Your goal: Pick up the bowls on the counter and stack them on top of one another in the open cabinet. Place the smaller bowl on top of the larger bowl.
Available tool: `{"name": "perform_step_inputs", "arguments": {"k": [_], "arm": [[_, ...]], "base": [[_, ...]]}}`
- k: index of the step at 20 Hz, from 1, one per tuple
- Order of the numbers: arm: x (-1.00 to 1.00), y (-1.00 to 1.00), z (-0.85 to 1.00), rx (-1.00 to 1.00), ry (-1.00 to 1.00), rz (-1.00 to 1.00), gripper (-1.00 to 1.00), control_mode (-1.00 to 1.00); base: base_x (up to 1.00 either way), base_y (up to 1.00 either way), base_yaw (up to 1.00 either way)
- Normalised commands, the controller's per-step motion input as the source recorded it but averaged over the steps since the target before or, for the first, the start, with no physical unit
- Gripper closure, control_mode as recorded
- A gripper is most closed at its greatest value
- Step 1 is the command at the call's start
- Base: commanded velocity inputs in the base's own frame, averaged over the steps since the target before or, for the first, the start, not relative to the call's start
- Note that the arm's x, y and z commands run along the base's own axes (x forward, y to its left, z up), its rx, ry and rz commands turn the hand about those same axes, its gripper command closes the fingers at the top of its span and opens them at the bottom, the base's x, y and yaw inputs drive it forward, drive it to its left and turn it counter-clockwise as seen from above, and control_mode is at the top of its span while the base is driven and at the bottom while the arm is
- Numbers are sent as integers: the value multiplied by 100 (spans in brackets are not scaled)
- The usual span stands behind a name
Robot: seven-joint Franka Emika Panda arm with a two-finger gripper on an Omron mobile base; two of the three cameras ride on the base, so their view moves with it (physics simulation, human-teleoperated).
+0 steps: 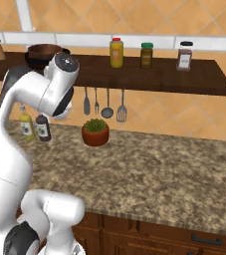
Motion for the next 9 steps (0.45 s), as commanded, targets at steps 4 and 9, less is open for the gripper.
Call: {"name": "perform_step_inputs", "arguments": {"k": [4,9], "arm": [[-100,-1,-100,0,7,1,-100,-100],[-37,-3,-100,1,1,2,-100,-100]], "base": [[0,0,0],[0,0,0]]}}
